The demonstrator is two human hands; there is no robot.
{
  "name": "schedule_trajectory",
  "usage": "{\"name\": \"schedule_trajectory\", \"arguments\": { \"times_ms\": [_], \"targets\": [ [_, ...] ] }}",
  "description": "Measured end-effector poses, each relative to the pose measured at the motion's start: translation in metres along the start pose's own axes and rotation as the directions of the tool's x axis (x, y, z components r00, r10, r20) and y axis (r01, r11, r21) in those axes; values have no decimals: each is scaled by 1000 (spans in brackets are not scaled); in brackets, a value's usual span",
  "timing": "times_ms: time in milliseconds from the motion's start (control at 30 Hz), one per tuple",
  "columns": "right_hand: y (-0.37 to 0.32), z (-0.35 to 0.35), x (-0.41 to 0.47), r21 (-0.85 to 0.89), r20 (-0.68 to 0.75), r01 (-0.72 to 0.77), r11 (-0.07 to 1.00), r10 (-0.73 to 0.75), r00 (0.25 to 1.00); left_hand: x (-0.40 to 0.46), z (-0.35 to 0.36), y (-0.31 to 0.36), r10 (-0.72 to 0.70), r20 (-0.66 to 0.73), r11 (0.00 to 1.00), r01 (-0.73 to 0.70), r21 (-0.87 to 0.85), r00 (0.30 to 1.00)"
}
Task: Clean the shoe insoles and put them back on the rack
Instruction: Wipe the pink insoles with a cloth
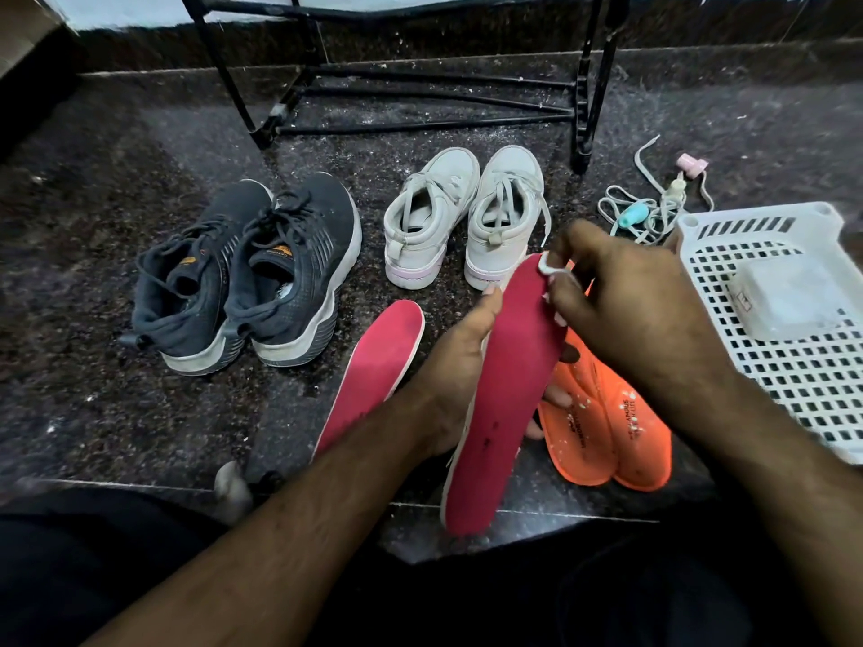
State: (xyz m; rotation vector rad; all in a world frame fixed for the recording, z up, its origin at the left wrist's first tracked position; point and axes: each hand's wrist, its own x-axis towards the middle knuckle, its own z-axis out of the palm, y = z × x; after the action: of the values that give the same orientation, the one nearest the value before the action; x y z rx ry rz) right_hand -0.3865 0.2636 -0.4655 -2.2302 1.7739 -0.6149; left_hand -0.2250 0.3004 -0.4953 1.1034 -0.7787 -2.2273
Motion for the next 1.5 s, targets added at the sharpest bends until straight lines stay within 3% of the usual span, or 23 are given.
{"name": "schedule_trajectory", "arguments": {
  "times_ms": [100, 267, 400, 533, 633, 800, 867, 967, 1033, 1100, 1167, 1233, 1300, 1367, 1433, 1500],
  "targets": [
    [-6, 7, -10, -38, 168, 54, 998, -47, 985, 3, -5, 2, 46, -60, 998, -48, -28, 997],
    [-28, 18, -31, 28, 441, 108, 994, -109, 891, 7, -6, -1, 36, -191, 993, -56, -102, 981],
    [-12, 12, -22, -3, 347, 14, 1000, -12, 938, 5, -1, -2, 40, -152, 999, -35, 31, 988],
    [9, -1, -7, -1, 60, -97, 995, 97, 993, 1, 6, -5, -7, -59, 995, 13, 98, 998],
    [3, -1, -4, 57, -31, -37, 998, 39, 999, 1, 6, -5, -18, -40, 994, 22, 106, 999],
    [-35, 20, -26, 128, 147, 207, 970, -225, 963, 5, -1, 0, 73, -190, 993, -89, -76, 979],
    [-41, 27, -35, 133, 308, 205, 970, -237, 921, 9, -9, 3, 122, -270, 974, -168, -154, 955],
    [-37, 25, -38, 60, 467, 135, 989, -147, 872, 7, -12, 8, 112, -295, 975, -162, -151, 949],
    [-29, 18, -33, -39, 375, 67, 997, -48, 926, 6, -11, 7, 94, -254, 988, -122, -97, 963],
    [-19, 10, -25, -97, 192, -8, 995, 27, 981, 3, -5, 3, 51, -198, 999, -51, 6, 979],
    [-14, 5, -17, -19, 41, -46, 999, 47, 998, 0, 3, 0, 32, -135, 997, -22, 71, 990],
    [-20, 7, -17, 52, -12, 20, 998, -19, 1000, -1, 8, -1, 16, -122, 998, -8, 63, 992],
    [-34, 17, -26, 104, 21, 122, 987, -125, 992, 2, 1, 0, 37, -204, 999, -40, -10, 978],
    [-49, 28, -38, 139, 149, 177, 974, -197, 969, 5, -10, 3, 63, -313, 992, -95, -88, 948],
    [-53, 33, -45, 108, 285, 158, 981, -183, 941, 4, -14, 7, 80, -331, 984, -128, -125, 940],
    [-45, 28, -41, 27, 324, 95, 995, -98, 941, 3, -14, 10, 64, -297, 980, -116, -160, 953]
  ]
}}
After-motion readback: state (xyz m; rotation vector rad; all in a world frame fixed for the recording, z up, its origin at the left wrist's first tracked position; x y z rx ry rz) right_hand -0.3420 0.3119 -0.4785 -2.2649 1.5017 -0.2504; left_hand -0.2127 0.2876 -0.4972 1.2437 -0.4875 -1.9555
